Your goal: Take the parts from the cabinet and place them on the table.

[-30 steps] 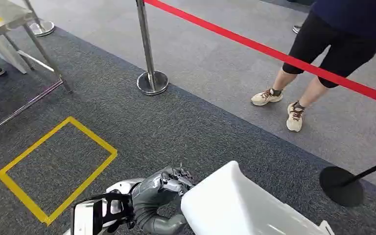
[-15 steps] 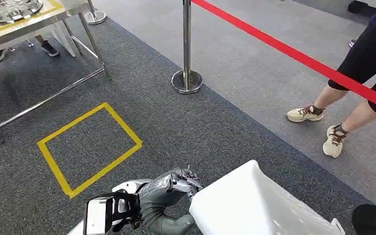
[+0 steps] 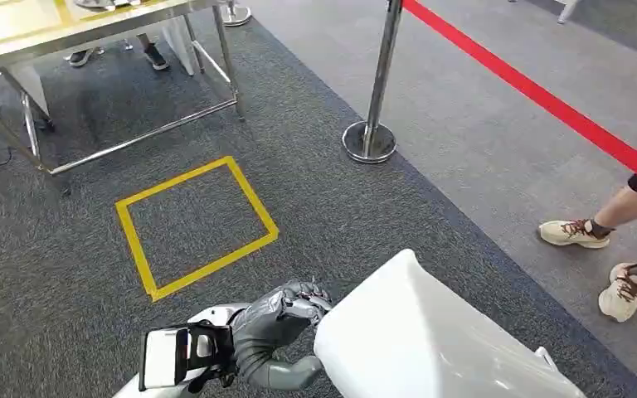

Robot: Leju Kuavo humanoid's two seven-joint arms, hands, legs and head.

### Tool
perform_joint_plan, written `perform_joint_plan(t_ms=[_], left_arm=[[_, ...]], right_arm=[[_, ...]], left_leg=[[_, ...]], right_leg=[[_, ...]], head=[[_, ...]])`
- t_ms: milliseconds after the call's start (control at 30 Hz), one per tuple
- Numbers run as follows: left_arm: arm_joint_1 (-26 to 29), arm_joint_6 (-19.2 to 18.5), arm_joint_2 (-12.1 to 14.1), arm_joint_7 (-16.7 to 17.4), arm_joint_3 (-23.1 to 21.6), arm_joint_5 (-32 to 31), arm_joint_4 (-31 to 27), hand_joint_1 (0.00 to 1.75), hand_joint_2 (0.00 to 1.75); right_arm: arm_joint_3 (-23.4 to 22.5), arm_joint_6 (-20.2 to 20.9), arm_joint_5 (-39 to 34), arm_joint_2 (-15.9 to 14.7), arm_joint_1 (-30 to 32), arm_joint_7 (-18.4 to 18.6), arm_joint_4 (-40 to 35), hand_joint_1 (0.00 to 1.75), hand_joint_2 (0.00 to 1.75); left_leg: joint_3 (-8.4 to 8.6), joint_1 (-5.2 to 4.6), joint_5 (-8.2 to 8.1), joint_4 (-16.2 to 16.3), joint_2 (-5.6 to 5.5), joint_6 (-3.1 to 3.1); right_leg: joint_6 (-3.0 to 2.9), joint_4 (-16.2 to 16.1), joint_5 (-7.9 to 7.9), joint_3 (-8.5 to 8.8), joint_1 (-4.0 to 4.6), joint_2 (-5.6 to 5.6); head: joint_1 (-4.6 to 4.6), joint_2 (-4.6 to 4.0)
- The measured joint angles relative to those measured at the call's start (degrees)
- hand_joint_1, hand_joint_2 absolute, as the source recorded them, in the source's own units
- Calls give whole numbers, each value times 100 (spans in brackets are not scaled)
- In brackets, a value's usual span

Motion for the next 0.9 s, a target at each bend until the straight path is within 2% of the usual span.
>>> perform_joint_plan(t_ms=[33, 67, 100, 133, 167, 200, 233, 267, 300, 333, 367, 433, 467, 500, 533, 567, 633, 667, 700, 733, 767, 800, 833, 900], left_arm=[[-14, 0, -11, -5, 2, -2, 9, 175, 175], [-10, 2, -15, -5, 2, -9, 15, 175, 175], [-3, 11, -15, -2, -2, -52, 35, 175, 175], [12, 13, -15, 0, -4, -57, 46, 175, 175], [15, 19, -15, 0, -9, -59, 50, 175, 175], [14, 24, -15, 4, -13, -59, 50, 175, 175], [13, 33, -15, 11, -13, -61, 50, 175, 175], [11, 37, -17, 13, -15, -63, 50, 175, 175], [9, 37, -22, 15, -17, -63, 50, 175, 175], [-1, 43, -26, 15, -22, -63, 50, 175, 175], [-4, 52, -46, 22, -26, -66, 46, 175, 175], [-1, 63, -50, 33, -26, -63, 37, 175, 175], [-1, 68, -48, 35, -24, -63, 37, 175, 175], [-5, 70, -48, 37, -20, -61, 26, 175, 175], [-24, 70, -50, 39, -20, -57, 18, 175, 175], [-27, 70, -55, 39, -22, -50, 9, 175, 175], [-7, 70, -48, 52, -22, -48, 0, 175, 175], [-1, 70, -42, 54, -22, -48, 0, 175, 175], [-1, 70, -39, 61, -22, -48, -2, 175, 175], [-1, 70, -42, 63, -22, -48, -11, 175, 175], [-3, 70, -42, 63, -22, -48, -24, 175, 175], [-10, 70, -42, 65, -20, -48, -39, 175, 175], [-25, 70, -46, 65, -20, -48, -63, 175, 175], [-29, 70, -53, 70, -24, -48, -68, 175, 175]], right_arm=[[-7, 0, -9, 2, 8, -18, 0, 0, 0], [-9, -2, -7, -2, 23, -16, 0, 0, 0], [-13, -2, -7, -11, 39, -7, 0, 0, 0], [-13, -2, -2, -11, 55, -7, 0, 0, 0], [-13, -2, 0, -4, 68, -7, 2, 0, 0], [-13, -9, 0, 2, 70, -7, 2, 0, 0], [-13, -17, -2, 0, 66, -9, 2, 0, 0], [-13, -20, -2, -11, 65, -7, 2, 0, 0], [-13, -20, -2, -11, 66, -9, 2, 0, 0], [-13, -20, -2, 18, 67, -9, 7, 0, 0], [-15, -24, -5, 2, 48, -13, 7, 0, 0], [-13, -22, -2, 7, 32, -13, 7, 0, 0], [-15, -22, -5, 13, 28, -13, 7, 0, 0], [-15, -33, -2, -7, 18, -13, 0, 0, 0], [-15, -35, -2, -2, 28, -27, 0, 0, 0], [-15, -37, -5, -2, 40, -33, 0, 0, 0], [-15, -37, 0, -2, 67, -44, 0, 0, 0], [-15, -37, 0, 0, 65, -44, 0, 0, 0], [-15, -37, 0, 4, 57, -46, 0, 0, 0], [-15, -39, 0, 7, 46, -51, 0, 0, 0], [-15, -46, 0, 7, 34, -55, 0, 0, 0], [-15, -57, -2, 9, 31, -64, 0, 0, 0], [-15, -66, -9, 29, 39, -72, 0, 0, 0], [-31, -90, -79, 31, 29, -136, 0, 0, 0]], left_leg=[[4, 26, 17, 3, -64, 28], [3, 40, 17, 3, -146, 31], [0, 45, 14, 6, -236, 35], [1, 46, 13, 9, -335, 35], [4, 51, 12, 11, -432, 33], [16, 60, 5, 15, -520, 22], [32, 75, -8, 29, -603, 2], [41, 99, -32, 58, -679, -34], [26, 111, -69, 106, -756, -90], [-24, 83, -97, 167, -832, -133], [-61, 88, -79, 154, -886, -160], [-76, 114, -42, 112, -992, -218], [-91, 120, -50, 123, -1049, -239], [-144, 95, -114, 206, -731, -267], [-267, 86, -280, 477, -436, -296], [-485, 95, -499, 910, -295, -312], [-966, 107, -834, 1824, -227, -320], [-1082, 109, -828, 2006, -225, -313], [-1023, 107, -688, 1856, -224, -296], [-836, 101, -469, 1487, -210, -267], [-562, 76, -234, 971, -135, -214], [-255, 18, -50, 429, 112, -116], [-100, -72, -134, 146, 427, -68], [-93, -70, -113, 149, 270, -89]], right_leg=[[15, 310, -182, -136, -6, 311], [34, 735, -384, -348, -11, 480], [55, 1198, -572, -599, -11, 553], [75, 1600, -667, -832, -15, 577], [79, 1692, -609, -940, -23, 582], [78, 1481, -410, -889, -34, 585], [87, 1062, -134, -734, -51, 602], [113, 521, 166, -508, -78, 682], [150, 30, 324, -320, -130, 896], [135, -50, 212, -268, -133, 1098], [34, -23, 219, -282, -120, 995], [-46, -7, 215, -263, -79, 901], [-91, -24, 231, -251, -104, 830], [-128, -32, 231, -238, -105, 754], [-170, -32, 217, -229, -93, 699], [-192, -31, 206, -229, -78, 626], [-215, -29, 190, -229, -56, 458], [-222, -29, 183, -226, -46, 369], [-226, -29, 176, -213, -34, 291], [-227, -30, 166, -195, -18, 220], [-224, -32, 152, -171, -3, 154], [-220, -34, 137, -141, 5, 92], [-179, -24, 104, -125, 41, 36], [-141, -34, 90, -110, 38, -91]], head=[[5, 0], [40, 0], [44, 0], [48, 0], [42, 0], [46, 0], [42, 0], [42, 0], [50, 0], [75, 0], [61, 0], [46, 0], [42, 0], [40, 0], [-11, 0], [2, 0], [-13, 0], [-8, 0], [-15, 0], [-11, 0], [-11, 0], [-13, 0], [-2, 0], [-4, 0]])
